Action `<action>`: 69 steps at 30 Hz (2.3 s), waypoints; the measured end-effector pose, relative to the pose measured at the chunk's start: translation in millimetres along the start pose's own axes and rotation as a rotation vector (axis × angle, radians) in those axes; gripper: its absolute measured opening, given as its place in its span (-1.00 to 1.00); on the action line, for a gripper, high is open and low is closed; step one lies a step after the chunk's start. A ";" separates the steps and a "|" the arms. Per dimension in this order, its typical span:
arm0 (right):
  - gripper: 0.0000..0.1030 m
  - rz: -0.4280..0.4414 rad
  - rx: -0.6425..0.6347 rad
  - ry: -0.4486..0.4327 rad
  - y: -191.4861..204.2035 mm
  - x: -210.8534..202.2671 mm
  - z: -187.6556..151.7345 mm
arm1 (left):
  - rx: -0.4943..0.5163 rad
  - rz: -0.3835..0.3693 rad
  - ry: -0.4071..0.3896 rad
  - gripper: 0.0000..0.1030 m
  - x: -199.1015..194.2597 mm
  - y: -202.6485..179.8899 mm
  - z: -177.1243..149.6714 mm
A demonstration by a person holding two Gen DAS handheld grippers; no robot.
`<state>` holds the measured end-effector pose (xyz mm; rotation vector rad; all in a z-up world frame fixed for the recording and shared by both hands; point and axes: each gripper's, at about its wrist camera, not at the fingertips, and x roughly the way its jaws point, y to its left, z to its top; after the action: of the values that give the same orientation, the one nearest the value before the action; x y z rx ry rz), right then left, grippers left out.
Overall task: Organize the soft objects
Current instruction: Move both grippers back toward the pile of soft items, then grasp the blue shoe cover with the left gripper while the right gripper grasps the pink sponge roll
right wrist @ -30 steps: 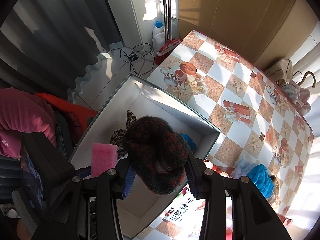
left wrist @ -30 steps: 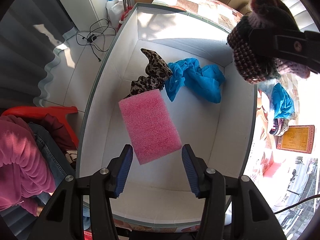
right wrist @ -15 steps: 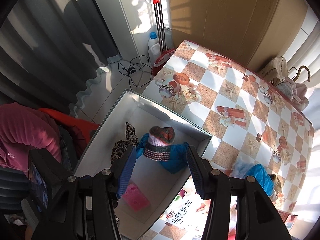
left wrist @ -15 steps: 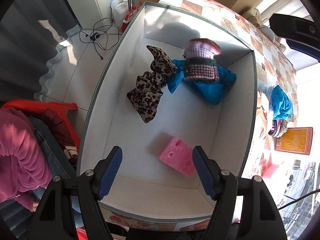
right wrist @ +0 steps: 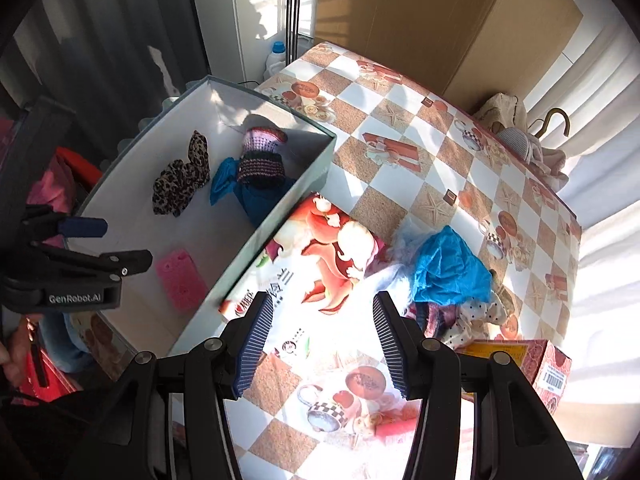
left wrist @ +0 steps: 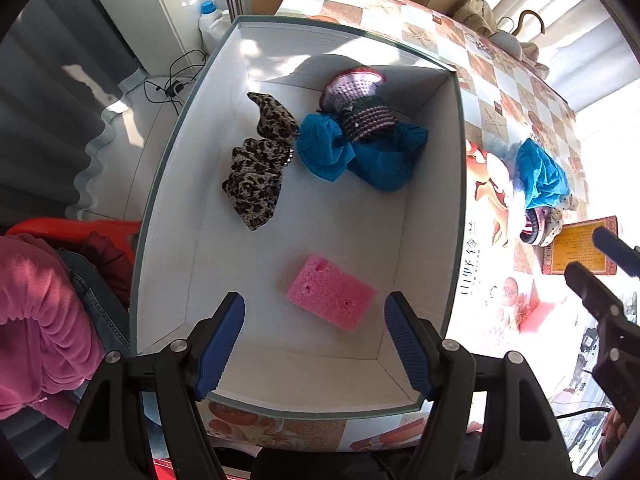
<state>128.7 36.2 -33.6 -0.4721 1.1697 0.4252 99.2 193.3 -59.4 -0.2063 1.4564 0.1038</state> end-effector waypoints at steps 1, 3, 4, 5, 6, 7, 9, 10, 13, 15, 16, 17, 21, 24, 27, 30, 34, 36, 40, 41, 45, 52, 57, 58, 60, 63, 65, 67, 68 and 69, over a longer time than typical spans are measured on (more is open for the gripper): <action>0.05 -0.006 0.022 0.023 -8.4 3.5 -16.1 | 0.033 -0.002 -0.007 0.48 -2.7 -10.3 -2.4; 0.05 -0.014 0.085 0.068 -22.9 10.7 -44.8 | 0.113 0.004 -0.025 0.48 -8.3 -32.7 -7.2; 0.05 -0.012 0.124 0.089 -30.3 13.8 -58.5 | 0.159 0.009 -0.033 0.48 -10.8 -44.7 -10.0; 0.05 -0.012 0.160 0.105 -36.9 15.8 -71.3 | 0.207 0.011 -0.038 0.48 -12.6 -57.9 -13.8; 0.05 -0.012 0.193 0.118 -42.8 17.0 -83.2 | 0.257 0.010 -0.042 0.48 -13.8 -71.2 -18.2; 0.05 -0.013 0.222 0.127 -47.2 17.5 -94.7 | 0.306 0.009 -0.047 0.48 -14.7 -84.4 -23.3; 0.05 -0.012 0.269 0.138 -54.5 17.4 -113.8 | 0.408 -0.004 -0.046 0.48 -13.6 -110.6 -31.3; 0.05 -0.015 0.284 0.144 -57.3 17.2 -123.3 | 0.451 -0.017 -0.043 0.48 -12.4 -122.8 -35.9; 0.05 -0.015 0.324 0.158 -65.3 16.4 -149.9 | 0.545 -0.054 -0.024 0.48 -4.2 -158.4 -45.5; 0.05 -0.017 0.347 0.167 -70.5 16.1 -165.8 | 0.581 -0.084 -0.002 0.49 7.9 -178.5 -49.3; 0.05 -0.016 0.359 0.170 -73.7 15.6 -173.2 | 0.593 -0.088 0.009 0.49 16.6 -189.2 -50.8; 0.05 -0.016 0.369 0.173 -76.6 14.5 -180.3 | 0.602 -0.082 0.028 0.49 26.0 -198.3 -51.6; 0.05 -0.010 0.411 0.152 -89.4 4.8 -199.3 | 0.604 -0.055 0.061 0.49 48.0 -224.2 -52.7; 0.05 0.009 0.460 0.134 -102.2 0.4 -208.5 | 0.574 -0.061 0.058 0.49 51.1 -233.1 -41.0; 0.05 0.067 0.551 0.143 -115.1 8.2 -216.2 | 0.524 -0.065 0.039 0.49 51.0 -239.2 -9.1; 0.05 0.094 0.588 0.133 -117.7 16.2 -213.3 | 0.479 -0.096 0.009 0.49 45.1 -246.1 31.7; 0.05 0.115 0.589 0.109 -110.1 22.1 -205.6 | 0.516 -0.078 -0.012 0.55 49.9 -261.1 76.7; 0.05 0.119 0.574 0.104 -102.3 22.7 -204.9 | 0.563 -0.063 -0.006 0.56 59.3 -268.6 89.6; 0.05 0.117 0.574 0.112 -92.0 24.0 -212.5 | 0.633 -0.038 0.008 0.56 77.9 -282.9 102.8; 0.05 0.116 0.579 0.120 -90.6 25.0 -215.3 | 0.645 -0.041 0.016 0.56 82.9 -285.9 104.6; 0.05 0.111 0.610 0.138 -91.2 29.9 -221.5 | 0.666 -0.070 0.030 -0.12 94.0 -287.2 108.2; 0.05 0.188 0.789 0.111 -116.5 46.3 -202.8 | 0.589 -0.161 -0.030 -0.51 53.6 -258.9 86.3; 0.05 0.203 0.911 0.127 -130.2 68.6 -185.1 | 0.538 -0.174 -0.024 -0.51 26.8 -230.3 38.6; 0.05 0.190 0.917 0.138 -130.6 72.9 -182.9 | 0.544 -0.158 -0.008 -0.51 26.4 -225.6 25.2; 0.05 0.175 0.922 0.154 -130.6 79.4 -180.0 | 0.557 -0.126 0.012 -0.50 26.2 -216.0 -1.7; 0.04 0.140 0.909 0.186 -130.0 89.9 -175.1 | 0.571 -0.122 0.082 -0.50 39.4 -207.5 -34.9; 0.03 0.135 0.907 0.218 -130.3 100.9 -172.9 | 0.609 -0.091 0.109 -0.50 52.3 -206.1 -54.7; -0.22 0.160 0.914 0.224 -131.4 109.5 -172.5 | 0.651 -0.081 0.135 -0.50 64.8 -208.7 -70.0; -0.24 0.166 0.915 0.222 -132.9 111.3 -173.3 | 0.686 -0.078 0.137 -0.50 69.9 -212.1 -76.8; -0.28 0.167 0.912 0.213 -134.1 110.3 -174.2 | 0.719 -0.077 0.137 -0.50 74.9 -215.5 -83.0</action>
<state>105.4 -163.9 -174.7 0.3838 1.4726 -0.0482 68.9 -38.3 -125.5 0.3231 1.5310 -0.5014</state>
